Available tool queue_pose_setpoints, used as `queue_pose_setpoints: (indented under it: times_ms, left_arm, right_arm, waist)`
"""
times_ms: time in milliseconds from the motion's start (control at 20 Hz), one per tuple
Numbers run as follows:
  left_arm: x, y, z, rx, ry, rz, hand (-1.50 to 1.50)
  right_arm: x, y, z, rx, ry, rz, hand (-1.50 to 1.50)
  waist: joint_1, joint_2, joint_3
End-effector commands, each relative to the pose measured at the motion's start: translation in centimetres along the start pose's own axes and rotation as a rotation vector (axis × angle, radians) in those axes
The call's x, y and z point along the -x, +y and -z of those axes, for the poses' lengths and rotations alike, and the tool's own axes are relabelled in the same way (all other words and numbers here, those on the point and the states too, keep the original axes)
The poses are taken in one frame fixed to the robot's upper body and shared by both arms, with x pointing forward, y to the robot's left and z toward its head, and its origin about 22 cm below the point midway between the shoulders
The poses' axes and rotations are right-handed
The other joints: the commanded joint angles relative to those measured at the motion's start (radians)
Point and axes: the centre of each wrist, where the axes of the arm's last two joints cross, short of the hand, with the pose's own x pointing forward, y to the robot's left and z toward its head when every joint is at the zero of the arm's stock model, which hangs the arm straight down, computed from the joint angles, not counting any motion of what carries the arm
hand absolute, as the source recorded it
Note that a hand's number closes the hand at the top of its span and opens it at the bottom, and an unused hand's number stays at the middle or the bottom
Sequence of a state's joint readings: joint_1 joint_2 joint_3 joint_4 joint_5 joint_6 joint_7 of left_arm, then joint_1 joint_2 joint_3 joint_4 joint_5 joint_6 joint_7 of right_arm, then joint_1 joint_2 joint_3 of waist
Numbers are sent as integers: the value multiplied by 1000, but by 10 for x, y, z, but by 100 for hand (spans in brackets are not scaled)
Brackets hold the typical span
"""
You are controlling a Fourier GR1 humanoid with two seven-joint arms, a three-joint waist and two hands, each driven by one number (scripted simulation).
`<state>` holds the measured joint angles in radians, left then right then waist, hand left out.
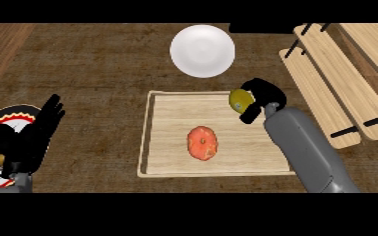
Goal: Pick the lemon from the tray and place it in the tiered shelf
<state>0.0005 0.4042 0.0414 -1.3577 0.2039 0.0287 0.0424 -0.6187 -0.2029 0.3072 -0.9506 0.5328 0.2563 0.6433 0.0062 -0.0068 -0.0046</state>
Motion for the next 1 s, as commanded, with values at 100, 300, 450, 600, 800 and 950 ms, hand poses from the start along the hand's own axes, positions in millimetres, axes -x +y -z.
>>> queue_pose_setpoints:
  times_ms: [100,300,450,600,800,950]
  left_arm:
    - [2,-1,-13,11,-15,-9,0]
    - [-20,0,6,3,-17,7,0]
    - [-15,10,2,5,-5,1,0]
    - [-13,14,-5,-11,-15,3,0]
    - [-5,-2,-24,5,7,-4,0]
    - [-5,5,-6,-4,2,2,0]
  right_arm:
    - [5,25,13,-15,-23,-38,150]
    - [17,21,11,22,-43,-59,150]
    - [3,16,6,88,-59,-83,150]
    - [2,3,-15,154,-67,-57,150]
    - [-2,-28,-29,240,-97,-1,150]
    - [-20,-42,-22,453,220,111,150]
  waist:
    - [6,8,5]
    - [-3,7,5]
    - [-3,7,5]
    - [-6,5,4]
    - [-3,4,5]
    - [-11,5,2]
